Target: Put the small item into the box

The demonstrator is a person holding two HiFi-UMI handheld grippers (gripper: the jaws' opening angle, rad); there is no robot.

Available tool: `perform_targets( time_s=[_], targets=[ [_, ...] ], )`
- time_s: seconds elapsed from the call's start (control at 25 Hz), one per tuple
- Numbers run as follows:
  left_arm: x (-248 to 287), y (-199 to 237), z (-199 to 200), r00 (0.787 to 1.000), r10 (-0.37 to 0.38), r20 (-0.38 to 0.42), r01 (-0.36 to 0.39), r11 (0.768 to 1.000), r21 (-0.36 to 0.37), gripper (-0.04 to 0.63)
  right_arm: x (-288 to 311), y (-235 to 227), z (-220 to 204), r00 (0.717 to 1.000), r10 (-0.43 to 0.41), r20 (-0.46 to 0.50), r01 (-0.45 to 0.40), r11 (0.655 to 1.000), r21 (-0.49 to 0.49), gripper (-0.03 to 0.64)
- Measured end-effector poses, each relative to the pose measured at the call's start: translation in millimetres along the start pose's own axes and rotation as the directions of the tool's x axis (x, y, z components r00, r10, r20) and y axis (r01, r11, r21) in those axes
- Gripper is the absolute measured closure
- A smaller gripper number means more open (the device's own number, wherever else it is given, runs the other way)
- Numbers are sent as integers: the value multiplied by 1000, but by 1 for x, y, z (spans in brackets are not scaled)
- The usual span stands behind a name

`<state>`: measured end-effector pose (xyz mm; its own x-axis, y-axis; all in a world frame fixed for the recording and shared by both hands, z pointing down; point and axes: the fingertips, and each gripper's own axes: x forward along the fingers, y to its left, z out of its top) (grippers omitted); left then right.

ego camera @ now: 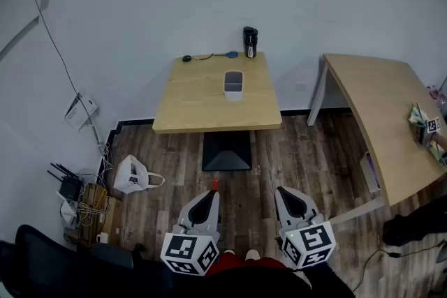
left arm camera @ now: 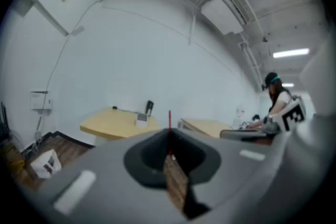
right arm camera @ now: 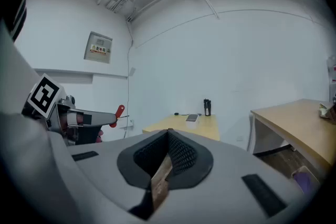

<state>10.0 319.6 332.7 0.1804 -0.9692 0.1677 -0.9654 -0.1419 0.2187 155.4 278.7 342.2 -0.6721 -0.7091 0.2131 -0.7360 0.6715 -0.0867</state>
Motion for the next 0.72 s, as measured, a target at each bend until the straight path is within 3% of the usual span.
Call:
perform_targets(
  time_s=[0.72],
  targets=[
    [3, -11, -4, 1000, 12, 1, -12, 1000, -8, 581, -3, -7, -4, 999, 43, 26, -44, 998, 51, 609]
  ],
)
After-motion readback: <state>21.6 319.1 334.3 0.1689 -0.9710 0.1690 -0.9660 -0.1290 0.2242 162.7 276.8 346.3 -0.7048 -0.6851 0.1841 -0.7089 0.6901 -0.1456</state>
